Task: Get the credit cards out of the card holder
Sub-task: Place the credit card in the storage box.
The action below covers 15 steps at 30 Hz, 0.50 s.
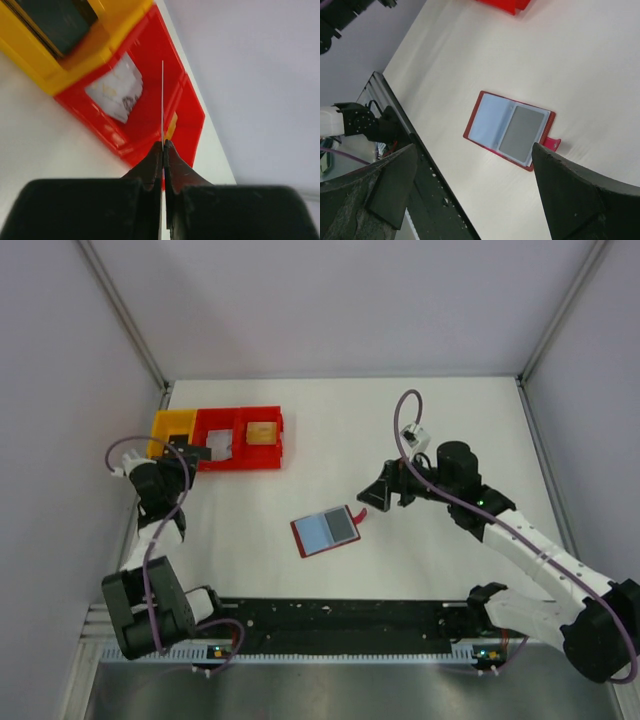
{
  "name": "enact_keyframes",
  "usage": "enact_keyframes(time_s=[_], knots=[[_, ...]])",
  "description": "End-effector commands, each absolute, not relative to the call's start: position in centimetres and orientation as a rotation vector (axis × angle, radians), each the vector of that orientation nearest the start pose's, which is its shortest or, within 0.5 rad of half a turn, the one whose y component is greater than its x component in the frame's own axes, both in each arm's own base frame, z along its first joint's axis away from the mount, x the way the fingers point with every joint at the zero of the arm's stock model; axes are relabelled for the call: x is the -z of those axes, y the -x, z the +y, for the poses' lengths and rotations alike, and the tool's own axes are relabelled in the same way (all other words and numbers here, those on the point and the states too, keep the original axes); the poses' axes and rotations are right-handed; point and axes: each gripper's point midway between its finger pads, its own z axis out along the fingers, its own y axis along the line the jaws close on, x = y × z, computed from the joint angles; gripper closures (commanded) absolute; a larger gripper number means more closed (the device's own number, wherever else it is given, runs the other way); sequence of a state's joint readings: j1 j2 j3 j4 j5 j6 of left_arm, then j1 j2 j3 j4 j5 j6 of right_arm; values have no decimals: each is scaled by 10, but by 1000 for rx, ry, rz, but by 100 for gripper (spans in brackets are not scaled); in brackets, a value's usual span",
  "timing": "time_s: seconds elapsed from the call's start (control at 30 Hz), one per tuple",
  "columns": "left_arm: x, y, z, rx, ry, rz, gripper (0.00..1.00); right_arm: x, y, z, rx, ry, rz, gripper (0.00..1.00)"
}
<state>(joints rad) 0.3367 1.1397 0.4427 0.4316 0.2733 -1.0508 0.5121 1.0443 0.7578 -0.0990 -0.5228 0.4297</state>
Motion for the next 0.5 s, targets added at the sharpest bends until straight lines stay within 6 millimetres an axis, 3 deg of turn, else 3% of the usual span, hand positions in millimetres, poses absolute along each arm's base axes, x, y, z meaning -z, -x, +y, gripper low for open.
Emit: enact_keyframes(time_s=[0.0, 0.2, 0.47], knots=[[-186, -393, 94, 665, 1077, 1493, 100, -221, -241, 242, -1024, 468, 1958, 6], [-171, -438, 137, 668, 1112, 1533, 100, -214, -237, 246, -1001, 500, 1964, 6], [-129, -476, 156, 713, 1181, 1639, 100, -207, -239, 244, -971, 512, 1984, 6]])
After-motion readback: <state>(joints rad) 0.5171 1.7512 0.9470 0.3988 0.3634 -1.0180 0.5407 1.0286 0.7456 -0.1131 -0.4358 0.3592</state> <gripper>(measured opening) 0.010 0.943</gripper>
